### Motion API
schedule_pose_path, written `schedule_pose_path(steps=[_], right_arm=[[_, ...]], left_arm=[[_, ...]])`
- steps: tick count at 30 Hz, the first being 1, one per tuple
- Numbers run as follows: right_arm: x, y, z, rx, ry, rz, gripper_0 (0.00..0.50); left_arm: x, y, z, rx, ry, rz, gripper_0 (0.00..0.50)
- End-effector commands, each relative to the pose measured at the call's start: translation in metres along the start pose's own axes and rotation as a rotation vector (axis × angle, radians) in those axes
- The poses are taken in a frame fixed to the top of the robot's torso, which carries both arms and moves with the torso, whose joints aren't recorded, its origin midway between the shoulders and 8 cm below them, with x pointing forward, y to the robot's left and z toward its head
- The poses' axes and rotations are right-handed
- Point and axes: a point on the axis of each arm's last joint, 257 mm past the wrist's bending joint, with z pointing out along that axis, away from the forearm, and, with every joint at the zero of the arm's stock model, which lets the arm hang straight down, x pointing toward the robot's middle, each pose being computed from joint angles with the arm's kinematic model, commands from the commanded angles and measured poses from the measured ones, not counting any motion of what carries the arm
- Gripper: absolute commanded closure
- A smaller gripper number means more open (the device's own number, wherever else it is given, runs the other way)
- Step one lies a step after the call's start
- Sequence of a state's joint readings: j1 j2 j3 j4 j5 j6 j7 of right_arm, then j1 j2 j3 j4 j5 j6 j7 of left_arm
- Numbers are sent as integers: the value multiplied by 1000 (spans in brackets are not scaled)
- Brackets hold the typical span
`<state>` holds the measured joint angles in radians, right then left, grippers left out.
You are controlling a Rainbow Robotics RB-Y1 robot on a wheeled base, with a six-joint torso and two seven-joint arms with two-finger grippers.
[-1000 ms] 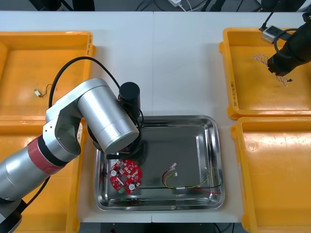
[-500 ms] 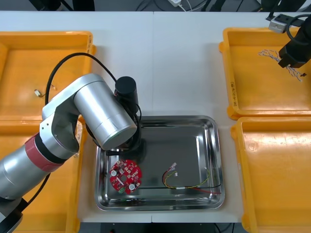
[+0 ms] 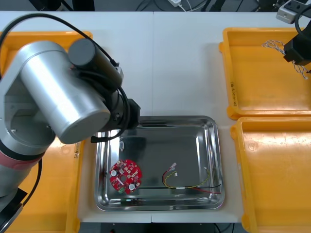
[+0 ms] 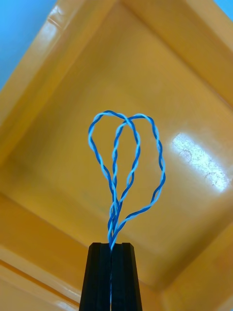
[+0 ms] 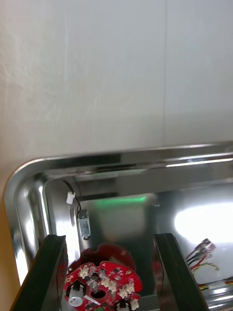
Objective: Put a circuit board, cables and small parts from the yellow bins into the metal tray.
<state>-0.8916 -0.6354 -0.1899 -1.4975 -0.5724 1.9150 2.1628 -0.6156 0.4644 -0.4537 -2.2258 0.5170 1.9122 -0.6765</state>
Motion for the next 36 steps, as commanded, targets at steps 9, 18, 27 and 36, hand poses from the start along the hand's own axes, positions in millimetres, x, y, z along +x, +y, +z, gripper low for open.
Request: schedule_pose_path(steps=[9,18,27,36], right_arm=[[-24,70,-21,-19,-131,-34,500],[-45,159,-23,-102,-149,-153,500],[-48,243,-12,-186,-137,-328,500],[-28,292,9,-251,-63,-485,500]], left_arm=[[-63,47,-51,46,-163,-174,0],[-89,119,-57,-14,-159,-370,0],[-108,177,-51,-80,-141,-532,0],[-138,215,-38,-99,-141,-656,0]])
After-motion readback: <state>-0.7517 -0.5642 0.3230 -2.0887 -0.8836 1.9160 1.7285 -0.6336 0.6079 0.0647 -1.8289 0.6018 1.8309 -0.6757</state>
